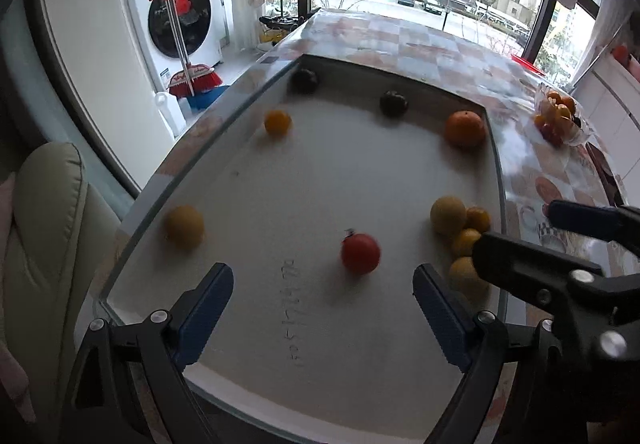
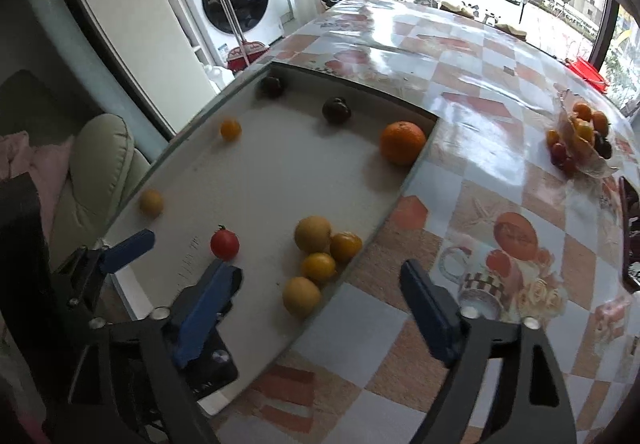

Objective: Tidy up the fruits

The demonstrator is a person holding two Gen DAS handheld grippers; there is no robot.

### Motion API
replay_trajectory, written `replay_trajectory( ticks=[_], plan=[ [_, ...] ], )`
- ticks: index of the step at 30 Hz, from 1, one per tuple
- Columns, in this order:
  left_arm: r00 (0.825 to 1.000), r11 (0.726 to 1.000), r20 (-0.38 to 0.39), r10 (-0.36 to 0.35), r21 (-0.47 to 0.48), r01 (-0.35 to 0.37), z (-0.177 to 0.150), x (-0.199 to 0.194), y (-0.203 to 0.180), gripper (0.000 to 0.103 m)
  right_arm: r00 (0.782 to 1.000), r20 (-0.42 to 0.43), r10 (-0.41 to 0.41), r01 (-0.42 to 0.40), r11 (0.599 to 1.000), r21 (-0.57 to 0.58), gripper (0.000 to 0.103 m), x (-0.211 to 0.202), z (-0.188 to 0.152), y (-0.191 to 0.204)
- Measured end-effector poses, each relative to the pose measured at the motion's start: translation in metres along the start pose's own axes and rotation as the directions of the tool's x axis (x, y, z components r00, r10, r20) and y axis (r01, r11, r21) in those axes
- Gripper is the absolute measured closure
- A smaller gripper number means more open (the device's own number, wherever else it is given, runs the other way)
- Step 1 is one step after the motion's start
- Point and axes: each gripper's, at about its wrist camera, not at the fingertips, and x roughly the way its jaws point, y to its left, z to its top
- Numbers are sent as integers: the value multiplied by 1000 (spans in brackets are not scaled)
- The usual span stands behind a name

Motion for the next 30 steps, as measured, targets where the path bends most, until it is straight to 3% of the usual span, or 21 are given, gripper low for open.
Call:
replay_trajectory(
  ticks=[1,2,30],
  plan=[
    [1000,1000,3,7,1,-7,-1,-2,0,8,1000,-3,-8,8,1000,-7,1,-1,-1,0],
    [1000,1000,5,12,1,-12,-2,-2,1,0,1000,-6,-10,10,1000,-13,0,-1,-2,-1],
    [998,993,18,61,99,-62,-21,-27,-18,0,999,-30,-20,20,1000,2,0,-18,-27,-5]
  ],
)
